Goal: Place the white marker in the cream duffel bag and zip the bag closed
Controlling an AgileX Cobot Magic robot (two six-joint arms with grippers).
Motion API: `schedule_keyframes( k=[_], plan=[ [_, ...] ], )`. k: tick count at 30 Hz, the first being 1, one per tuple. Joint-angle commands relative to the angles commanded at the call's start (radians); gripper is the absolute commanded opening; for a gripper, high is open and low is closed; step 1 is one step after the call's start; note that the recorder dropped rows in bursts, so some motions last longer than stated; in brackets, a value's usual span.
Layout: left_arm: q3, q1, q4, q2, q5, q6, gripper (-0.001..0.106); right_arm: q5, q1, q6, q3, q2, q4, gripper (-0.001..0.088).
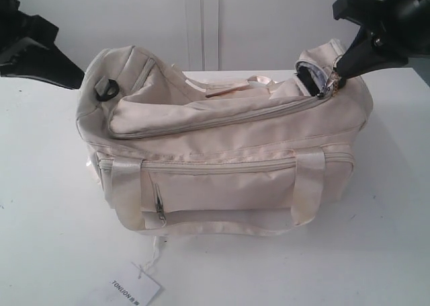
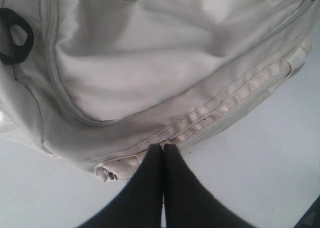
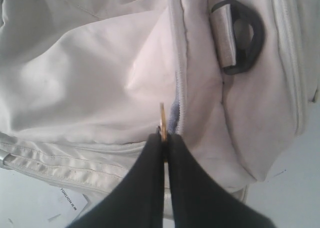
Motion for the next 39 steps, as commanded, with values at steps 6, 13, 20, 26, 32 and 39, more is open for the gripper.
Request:
schedule_keyframes(
  k=[6,13,20,26,32,39],
  plan=[
    [0.05,-0.094,0.016,-0.002,-0.092,0.01,0.0,0.002,0.0,0.0,0.0,0.0,0.0,0.0],
    [0.123,-0.191,0.046,-0.008,-0.201,0.039,0.0,0.004,0.0,0.0,0.0,0.0,-0.002,0.0],
    [0.209,-0.348,0.146,-0.028,-0.396,0.044,0.0,0.004,0.0,-0.002,0.0,0.0,-0.004,0.0],
    [0.253,-0.45,0.19,-0.03,-0.506,0.044,0.0,0.004,0.0,-0.002,0.0,0.0,-0.004,0.0],
    [0.283,-0.521,0.246,-0.03,-0.558,0.052,0.0,0.004,0.0,-0.002,0.0,0.0,-0.006,0.0],
    [0.284,-0.632,0.404,-0.03,-0.622,0.05,0.0,0.004,0.0,-0.002,0.0,0.0,-0.006,0.0]
  ],
)
